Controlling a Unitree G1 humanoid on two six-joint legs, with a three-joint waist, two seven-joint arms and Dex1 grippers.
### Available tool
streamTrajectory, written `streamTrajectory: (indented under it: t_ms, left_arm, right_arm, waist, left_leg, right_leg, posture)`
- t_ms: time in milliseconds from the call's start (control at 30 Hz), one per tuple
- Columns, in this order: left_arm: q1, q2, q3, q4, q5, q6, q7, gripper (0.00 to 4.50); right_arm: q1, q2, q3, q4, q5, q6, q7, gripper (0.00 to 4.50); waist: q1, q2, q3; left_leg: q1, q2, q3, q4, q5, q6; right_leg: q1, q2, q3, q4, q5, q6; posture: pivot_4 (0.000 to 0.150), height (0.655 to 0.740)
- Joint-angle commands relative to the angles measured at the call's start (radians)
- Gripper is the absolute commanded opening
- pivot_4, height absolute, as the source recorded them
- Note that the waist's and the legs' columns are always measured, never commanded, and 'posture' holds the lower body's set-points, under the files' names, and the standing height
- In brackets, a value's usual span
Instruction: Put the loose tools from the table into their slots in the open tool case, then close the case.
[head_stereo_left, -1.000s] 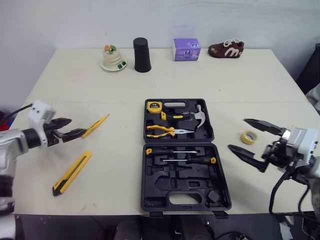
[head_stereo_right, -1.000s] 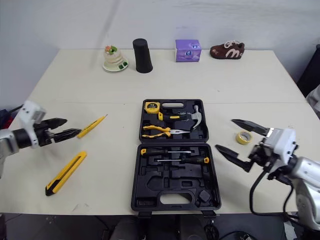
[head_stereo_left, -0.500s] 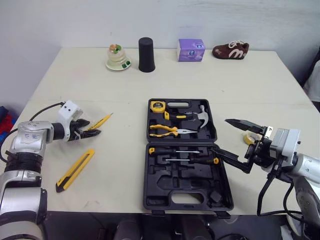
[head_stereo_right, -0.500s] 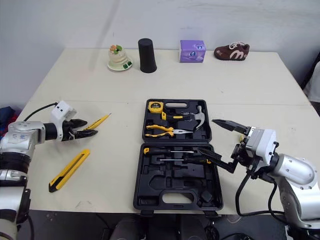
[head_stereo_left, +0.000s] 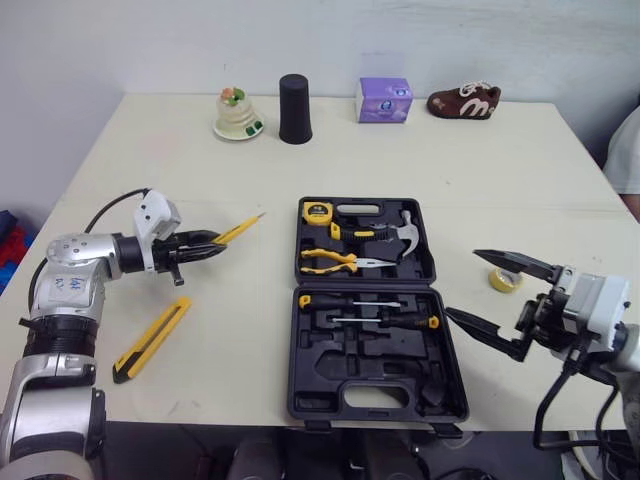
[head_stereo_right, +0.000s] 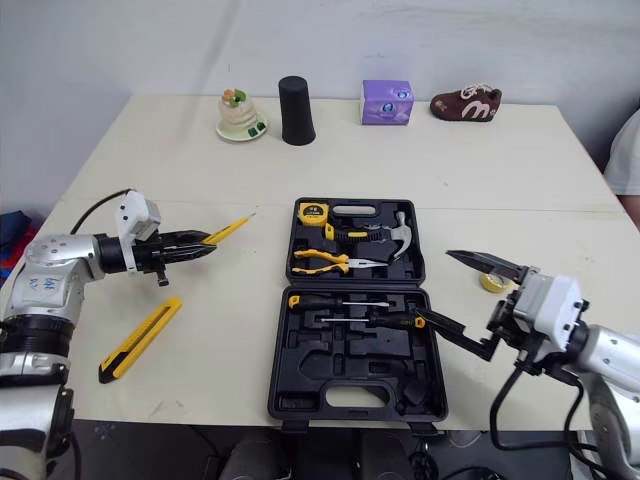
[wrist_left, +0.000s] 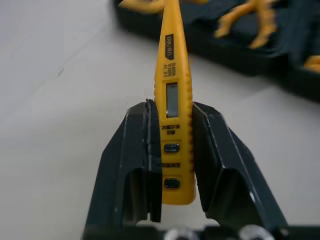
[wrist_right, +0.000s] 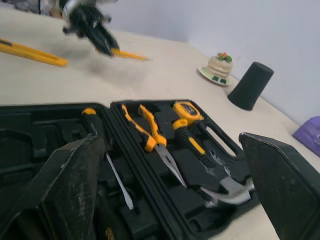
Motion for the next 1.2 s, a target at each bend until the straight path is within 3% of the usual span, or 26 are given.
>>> streamTrajectory:
  t_ms: [33, 133, 300, 600, 1200]
  left_arm:
    - [0.042, 0.026, -0.036, -0.216, -0.034, 0.071, -0.038, 0.49]
    - [0.027, 0.017, -0.141, -0.517, -0.123, 0.435, 0.041, 0.49]
    - [0.013, -0.024, -0.279, -0.738, -0.083, 0.650, 0.193, 0.49]
    - [-0.045, -0.005, -0.527, -0.832, 0.108, 0.728, 0.287, 0.49]
    - [-0.011, -0.037, -0.608, -0.777, 0.206, 0.716, 0.337, 0.49]
  right_arm:
    - [0.051, -0.034, -0.060, -0.025, 0.037, 0.011, 0.073, 4.50]
    - [0.077, -0.050, -0.056, -0.029, 0.067, 0.064, 0.095, 4.50]
    - [0.096, -0.042, -0.046, -0.032, 0.035, 0.074, 0.107, 4.50]
    - [0.097, -0.021, -0.050, -0.058, 0.023, 0.082, 0.078, 4.50]
    - [0.109, 0.013, -0.041, -0.045, -0.018, 0.036, 0.069, 4.50]
  waist:
    - [-0.001, 0.000, 0.000]
    - [-0.005, -0.001, 0.000]
    - [-0.006, -0.001, 0.000]
    - [-0.003, -0.001, 0.001]
    - [-0.002, -0.001, 0.001]
  left_leg:
    - [0.001, 0.000, 0.000, 0.000, 0.000, 0.000]
    - [0.002, 0.000, 0.000, 0.000, -0.002, 0.004]
    - [0.004, 0.000, 0.000, 0.000, 0.000, 0.004]
    - [0.004, 0.001, -0.001, -0.001, 0.005, -0.006]
    - [0.004, 0.002, -0.001, -0.001, 0.005, -0.005]
  right_leg:
    - [0.001, 0.000, 0.000, 0.000, 0.000, 0.000]
    - [0.001, 0.002, 0.002, 0.001, 0.001, 0.002]
    - [0.002, 0.004, 0.006, 0.001, 0.002, 0.003]
    - [0.002, 0.015, 0.009, 0.001, 0.001, 0.003]
    - [0.001, 0.015, 0.010, 0.001, 0.001, 0.002]
  posture:
    - [0.150, 0.7400]
    - [0.150, 0.7400]
    - [0.150, 0.7400]
    - [0.150, 0.7400]
    - [0.150, 0.7400]
